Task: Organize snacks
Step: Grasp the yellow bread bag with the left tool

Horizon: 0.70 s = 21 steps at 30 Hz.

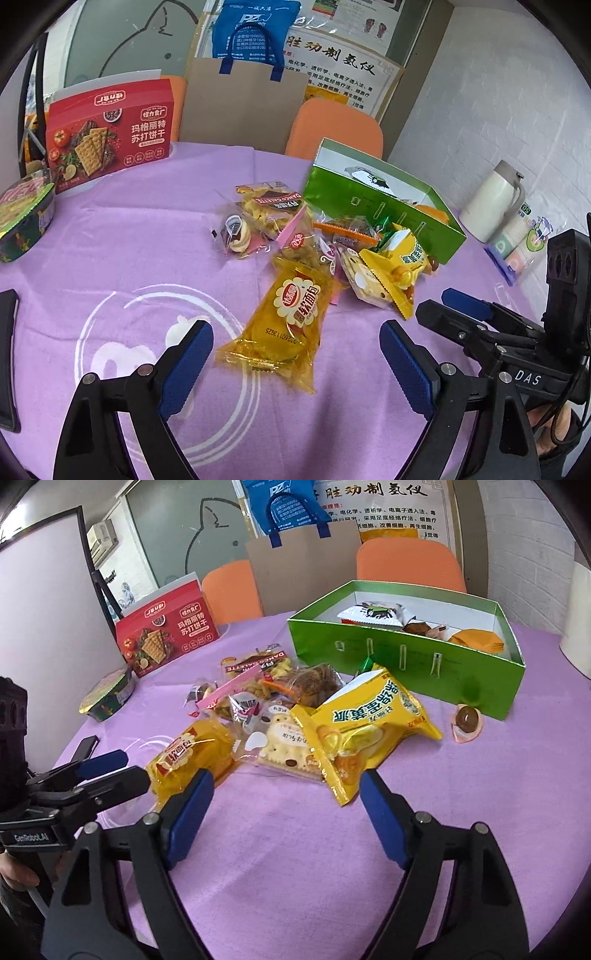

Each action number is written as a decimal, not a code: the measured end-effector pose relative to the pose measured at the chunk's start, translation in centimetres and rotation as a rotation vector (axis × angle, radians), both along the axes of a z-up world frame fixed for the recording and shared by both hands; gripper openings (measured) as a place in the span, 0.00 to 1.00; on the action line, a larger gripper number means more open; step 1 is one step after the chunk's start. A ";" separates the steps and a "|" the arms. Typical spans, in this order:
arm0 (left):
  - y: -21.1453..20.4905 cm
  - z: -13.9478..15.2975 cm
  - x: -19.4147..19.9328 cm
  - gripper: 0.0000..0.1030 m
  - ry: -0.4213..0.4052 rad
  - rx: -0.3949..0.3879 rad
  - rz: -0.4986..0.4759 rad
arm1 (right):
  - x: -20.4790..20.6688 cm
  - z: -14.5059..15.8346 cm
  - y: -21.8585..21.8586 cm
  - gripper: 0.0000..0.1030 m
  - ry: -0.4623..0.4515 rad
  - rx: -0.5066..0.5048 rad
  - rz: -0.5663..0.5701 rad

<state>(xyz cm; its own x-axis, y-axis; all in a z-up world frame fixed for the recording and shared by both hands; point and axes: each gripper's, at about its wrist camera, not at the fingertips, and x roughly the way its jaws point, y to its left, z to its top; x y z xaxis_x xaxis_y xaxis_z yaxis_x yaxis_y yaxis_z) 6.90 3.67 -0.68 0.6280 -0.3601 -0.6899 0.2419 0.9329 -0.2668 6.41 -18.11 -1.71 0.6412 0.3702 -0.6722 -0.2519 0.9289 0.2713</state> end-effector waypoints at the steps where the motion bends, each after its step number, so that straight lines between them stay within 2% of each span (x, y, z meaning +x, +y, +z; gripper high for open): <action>1: -0.1 -0.2 0.4 0.90 0.003 0.012 -0.005 | 0.0 -0.1 0.1 0.78 0.004 -0.005 0.002; 3: -0.4 -0.6 1.2 0.90 0.010 0.033 -0.017 | -0.1 -0.1 0.0 0.78 0.006 -0.009 -0.002; 6: -1.1 -1.5 2.2 0.82 0.032 0.044 -0.046 | -0.4 -0.1 -0.4 0.78 0.005 -0.008 -0.012; 8: -1.6 -2.0 2.8 0.70 0.051 0.042 -0.066 | -0.4 -0.2 -0.5 0.78 0.009 -0.010 -0.012; 10: -2.1 -2.8 3.2 0.44 0.092 0.028 -0.083 | -0.5 -0.3 -0.6 0.78 0.015 -0.011 -0.013; 16: -3.5 -3.0 0.8 0.44 0.123 -0.042 -0.169 | -0.4 -0.7 -1.5 0.78 0.038 0.013 -0.040; 21: -0.3 -2.9 -0.6 0.52 0.141 -0.195 -0.071 | -0.8 -0.6 -1.4 0.78 0.030 0.003 -0.027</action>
